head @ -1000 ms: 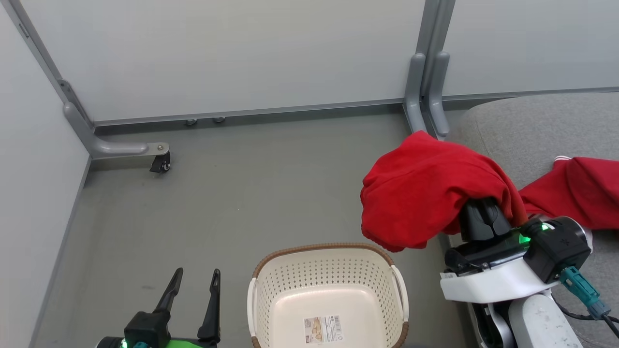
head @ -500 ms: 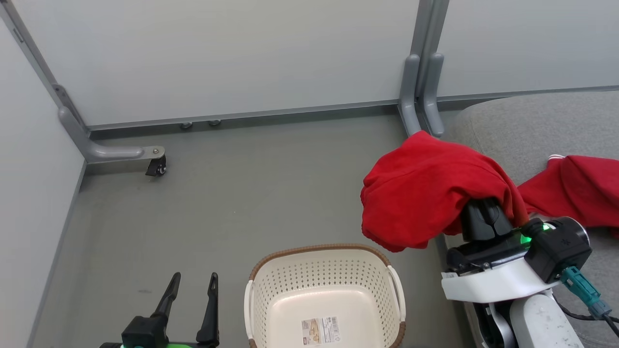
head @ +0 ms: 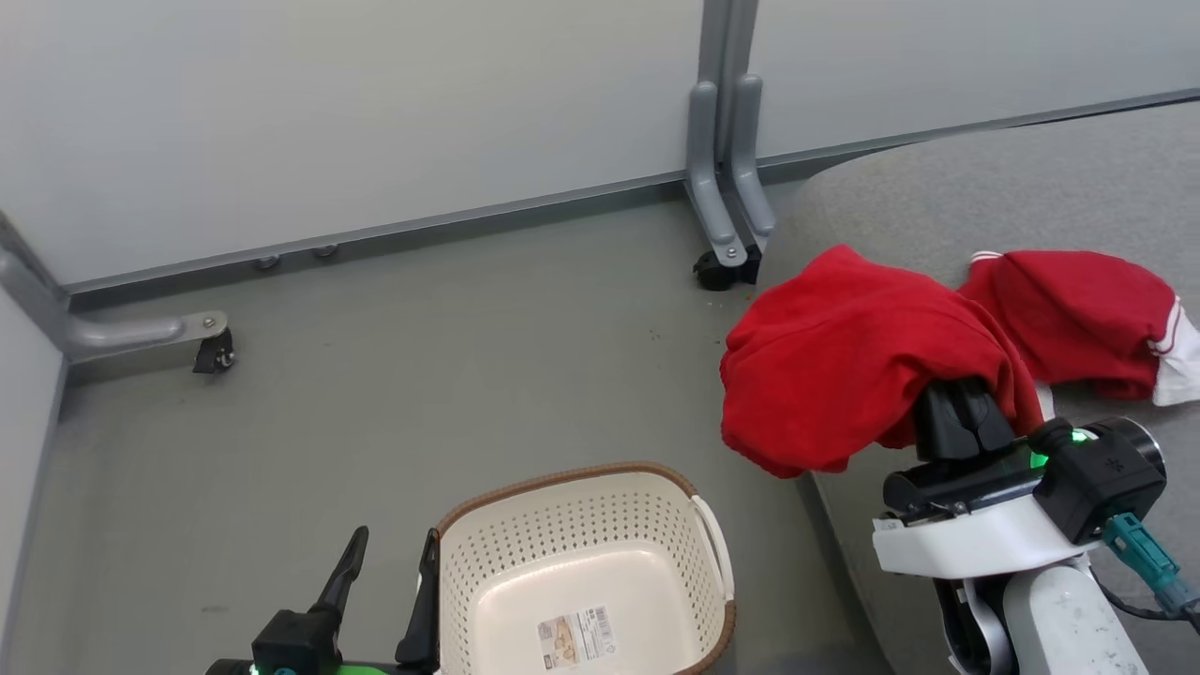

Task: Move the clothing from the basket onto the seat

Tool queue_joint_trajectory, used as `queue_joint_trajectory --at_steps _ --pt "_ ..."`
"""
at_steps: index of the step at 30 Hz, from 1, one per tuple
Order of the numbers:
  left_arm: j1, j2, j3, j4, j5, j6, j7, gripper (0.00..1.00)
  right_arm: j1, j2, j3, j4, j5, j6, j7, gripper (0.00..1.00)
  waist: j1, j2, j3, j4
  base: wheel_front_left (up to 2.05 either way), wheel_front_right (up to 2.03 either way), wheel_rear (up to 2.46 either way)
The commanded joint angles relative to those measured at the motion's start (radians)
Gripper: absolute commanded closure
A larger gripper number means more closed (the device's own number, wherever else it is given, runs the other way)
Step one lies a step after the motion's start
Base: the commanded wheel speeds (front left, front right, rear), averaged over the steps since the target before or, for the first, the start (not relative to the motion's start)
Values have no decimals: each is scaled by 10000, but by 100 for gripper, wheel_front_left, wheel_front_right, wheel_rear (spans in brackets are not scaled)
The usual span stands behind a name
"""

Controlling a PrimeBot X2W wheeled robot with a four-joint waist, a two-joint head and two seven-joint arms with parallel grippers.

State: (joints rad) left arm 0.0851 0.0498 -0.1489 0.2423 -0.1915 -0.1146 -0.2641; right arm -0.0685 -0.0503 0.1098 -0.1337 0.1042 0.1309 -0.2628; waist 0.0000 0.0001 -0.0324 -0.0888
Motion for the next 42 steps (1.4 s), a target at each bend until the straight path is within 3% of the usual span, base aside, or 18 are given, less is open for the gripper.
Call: queue_joint_trajectory --at_steps 1,20,28,38,42 --pt "-184 16 10 8 -26 -39 0 0 -57 -32 -26 -12 -75 -3 -27 100 0 -1 174 -753 0 0 0" --pt "-582 22 -258 -9 -82 -51 0 0 460 -254 -969 -196 -229 -3 -29 100 0 -1 649 -3940 0 0 0" --pt "-1169 31 -784 245 78 -137 0 0 803 -109 -1828 -670 -240 -3 -29 100 0 -1 1015 -4207 0 0 0" --pt "-1139 29 -820 261 162 -168 0 0 559 -62 -1925 -721 -282 -3 -29 100 0 -1 1166 -4282 0 0 0" --pt "-893 29 -693 39 200 -173 0 0 166 -353 -1712 -475 -158 -3 -27 100 0 -1 1268 -4351 0 0 0"
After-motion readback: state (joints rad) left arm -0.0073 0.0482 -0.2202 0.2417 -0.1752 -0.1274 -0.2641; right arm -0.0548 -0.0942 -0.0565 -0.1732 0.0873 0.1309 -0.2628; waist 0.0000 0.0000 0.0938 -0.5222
